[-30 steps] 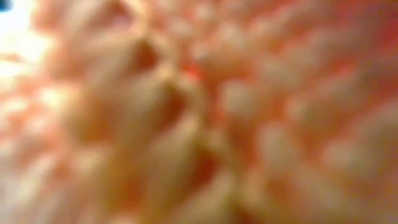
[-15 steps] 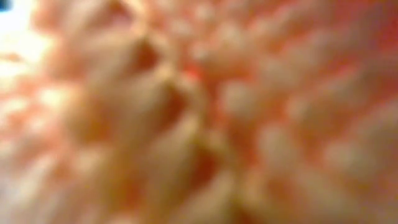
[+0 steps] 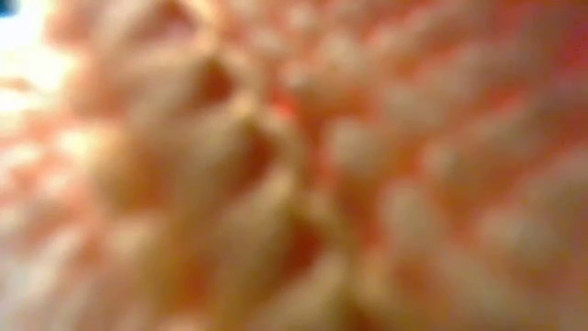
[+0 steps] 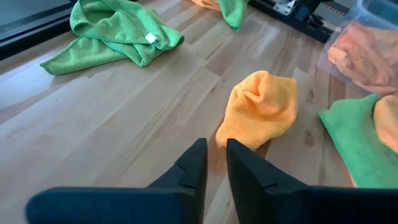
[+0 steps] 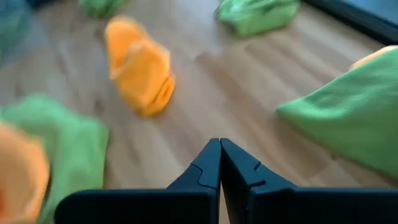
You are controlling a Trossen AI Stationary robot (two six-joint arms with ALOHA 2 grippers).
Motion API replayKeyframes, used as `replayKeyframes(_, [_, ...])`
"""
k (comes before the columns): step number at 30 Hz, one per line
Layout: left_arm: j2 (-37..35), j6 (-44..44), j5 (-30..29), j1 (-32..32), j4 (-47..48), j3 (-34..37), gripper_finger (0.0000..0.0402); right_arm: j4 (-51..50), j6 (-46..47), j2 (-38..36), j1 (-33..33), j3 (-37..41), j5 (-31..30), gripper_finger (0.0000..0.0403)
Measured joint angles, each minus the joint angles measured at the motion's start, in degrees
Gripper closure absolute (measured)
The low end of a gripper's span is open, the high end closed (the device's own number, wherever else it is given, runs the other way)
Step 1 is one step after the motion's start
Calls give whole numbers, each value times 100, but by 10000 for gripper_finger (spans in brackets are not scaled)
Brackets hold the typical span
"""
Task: Sort microfiber towel by color & place in baskets
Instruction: Put the green towel into the left transparent bin
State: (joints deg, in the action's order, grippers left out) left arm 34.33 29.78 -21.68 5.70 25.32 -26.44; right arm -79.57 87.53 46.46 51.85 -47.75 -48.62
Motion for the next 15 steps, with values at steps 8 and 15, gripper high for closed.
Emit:
replayKeyframes(8, [324, -541, -1, -1, -254, 2, 398, 24, -170, -348, -1482, 24, -700, 402])
replayKeyframes(15, [589, -1428, -254, -8, -867, 2, 401, 316, -1336, -325, -3383, 24, 20, 402])
